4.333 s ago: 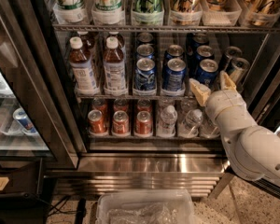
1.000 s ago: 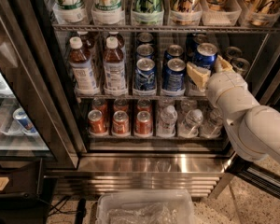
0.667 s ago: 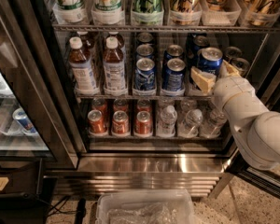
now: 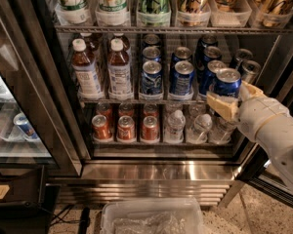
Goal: Pick pepsi can from middle shelf of fridge
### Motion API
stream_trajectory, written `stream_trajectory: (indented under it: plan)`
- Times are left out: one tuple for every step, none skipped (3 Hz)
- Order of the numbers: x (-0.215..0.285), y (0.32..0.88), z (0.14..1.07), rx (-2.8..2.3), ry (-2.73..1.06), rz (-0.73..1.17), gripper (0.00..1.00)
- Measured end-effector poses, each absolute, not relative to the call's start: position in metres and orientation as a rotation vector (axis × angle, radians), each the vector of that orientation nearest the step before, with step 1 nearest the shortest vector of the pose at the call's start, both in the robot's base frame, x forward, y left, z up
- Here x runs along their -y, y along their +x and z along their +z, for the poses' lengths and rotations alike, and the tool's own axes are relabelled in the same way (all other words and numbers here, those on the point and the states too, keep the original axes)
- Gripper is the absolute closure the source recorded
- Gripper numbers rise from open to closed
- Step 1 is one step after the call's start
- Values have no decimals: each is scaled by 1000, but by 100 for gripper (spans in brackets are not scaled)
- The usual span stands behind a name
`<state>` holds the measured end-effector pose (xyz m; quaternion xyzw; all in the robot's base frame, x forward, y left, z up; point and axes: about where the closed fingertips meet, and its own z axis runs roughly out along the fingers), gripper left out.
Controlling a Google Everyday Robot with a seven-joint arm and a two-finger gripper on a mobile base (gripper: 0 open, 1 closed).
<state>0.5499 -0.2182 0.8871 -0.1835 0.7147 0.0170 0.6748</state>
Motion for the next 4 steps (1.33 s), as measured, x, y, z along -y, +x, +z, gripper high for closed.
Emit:
stream_trajectory:
  plan:
    - [212, 529, 901, -1678, -496, 83, 100]
    - [206, 510, 906, -1725, -611, 131, 100]
    - [171, 488, 900, -1735, -768, 250, 100]
    - [120, 459, 889, -1718, -926, 443, 100]
